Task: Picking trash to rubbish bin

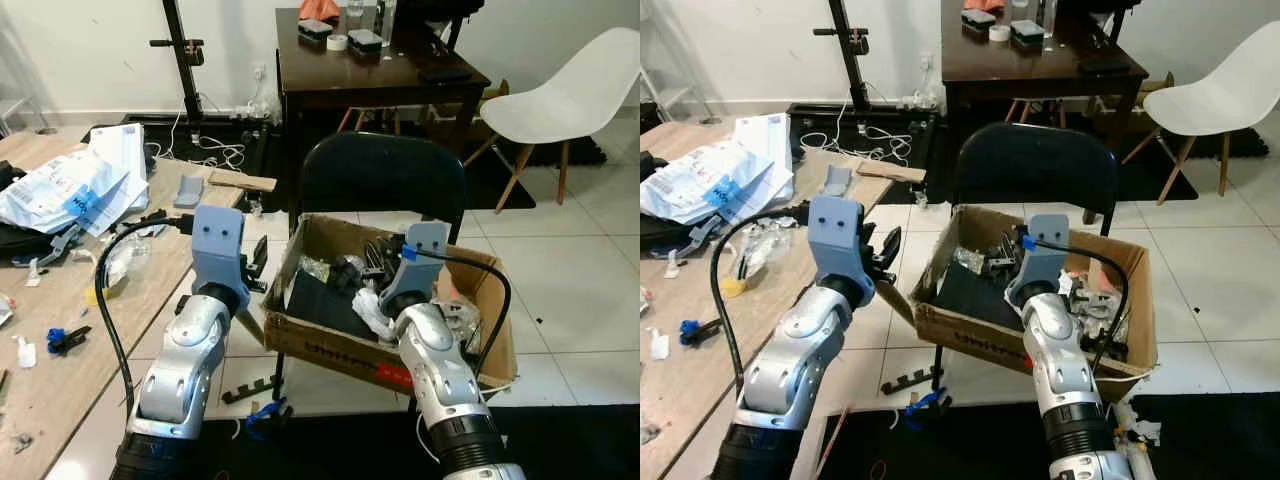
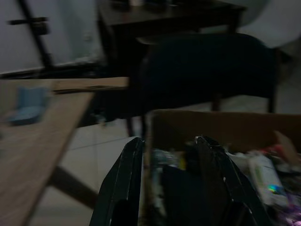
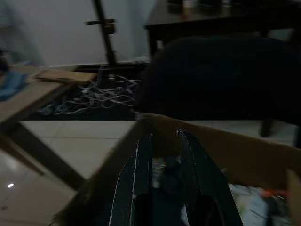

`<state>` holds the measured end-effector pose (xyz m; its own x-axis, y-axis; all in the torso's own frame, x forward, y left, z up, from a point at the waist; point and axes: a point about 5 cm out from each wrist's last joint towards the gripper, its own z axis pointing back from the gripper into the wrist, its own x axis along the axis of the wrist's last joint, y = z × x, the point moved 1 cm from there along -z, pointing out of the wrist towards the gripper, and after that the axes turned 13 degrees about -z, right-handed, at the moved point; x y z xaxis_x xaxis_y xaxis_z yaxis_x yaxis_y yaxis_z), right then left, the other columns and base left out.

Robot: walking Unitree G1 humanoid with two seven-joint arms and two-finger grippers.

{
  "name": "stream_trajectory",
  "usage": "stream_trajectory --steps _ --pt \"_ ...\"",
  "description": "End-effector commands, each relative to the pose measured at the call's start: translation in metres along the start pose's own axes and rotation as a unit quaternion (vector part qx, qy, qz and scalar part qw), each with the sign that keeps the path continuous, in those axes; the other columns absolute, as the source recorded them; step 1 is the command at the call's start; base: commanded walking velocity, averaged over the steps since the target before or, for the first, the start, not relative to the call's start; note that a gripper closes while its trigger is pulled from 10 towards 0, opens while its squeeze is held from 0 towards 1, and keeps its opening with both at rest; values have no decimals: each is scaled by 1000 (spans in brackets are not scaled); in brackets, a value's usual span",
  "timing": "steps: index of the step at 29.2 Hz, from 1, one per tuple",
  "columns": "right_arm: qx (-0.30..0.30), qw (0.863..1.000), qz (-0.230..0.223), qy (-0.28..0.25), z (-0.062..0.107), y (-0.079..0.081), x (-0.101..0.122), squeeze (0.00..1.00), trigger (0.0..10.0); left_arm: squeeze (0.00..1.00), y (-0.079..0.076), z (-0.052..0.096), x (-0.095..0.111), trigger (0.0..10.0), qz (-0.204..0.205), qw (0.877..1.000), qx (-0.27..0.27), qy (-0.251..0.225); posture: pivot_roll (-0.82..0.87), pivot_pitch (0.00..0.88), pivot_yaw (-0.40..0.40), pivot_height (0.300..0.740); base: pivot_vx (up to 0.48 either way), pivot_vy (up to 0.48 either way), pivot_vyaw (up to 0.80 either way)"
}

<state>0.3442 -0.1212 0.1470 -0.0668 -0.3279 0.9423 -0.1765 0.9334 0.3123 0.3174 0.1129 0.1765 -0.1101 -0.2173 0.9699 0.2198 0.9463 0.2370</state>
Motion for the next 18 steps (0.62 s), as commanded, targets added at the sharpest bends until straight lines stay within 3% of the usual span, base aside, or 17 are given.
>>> stream_trajectory --steps 1,5,18 --pt "-8 1000 -5 6 4 -3 -3 0 10000 0 -2 0 -3 10000 -8 1000 -8 10 127 76 33 740 0 -360 0" --pt "-9 1000 -3 8 4 -4 -4 0 10000 0 -3 0 -2 10000 -12 1000 -8 10 126 78 33 740 0 -414 0" --pt "12 999 31 21 3 3 -6 0 10000 0 4 -2 -7 10000 -6 999 18 26 126 78 33 740 0 0 0"
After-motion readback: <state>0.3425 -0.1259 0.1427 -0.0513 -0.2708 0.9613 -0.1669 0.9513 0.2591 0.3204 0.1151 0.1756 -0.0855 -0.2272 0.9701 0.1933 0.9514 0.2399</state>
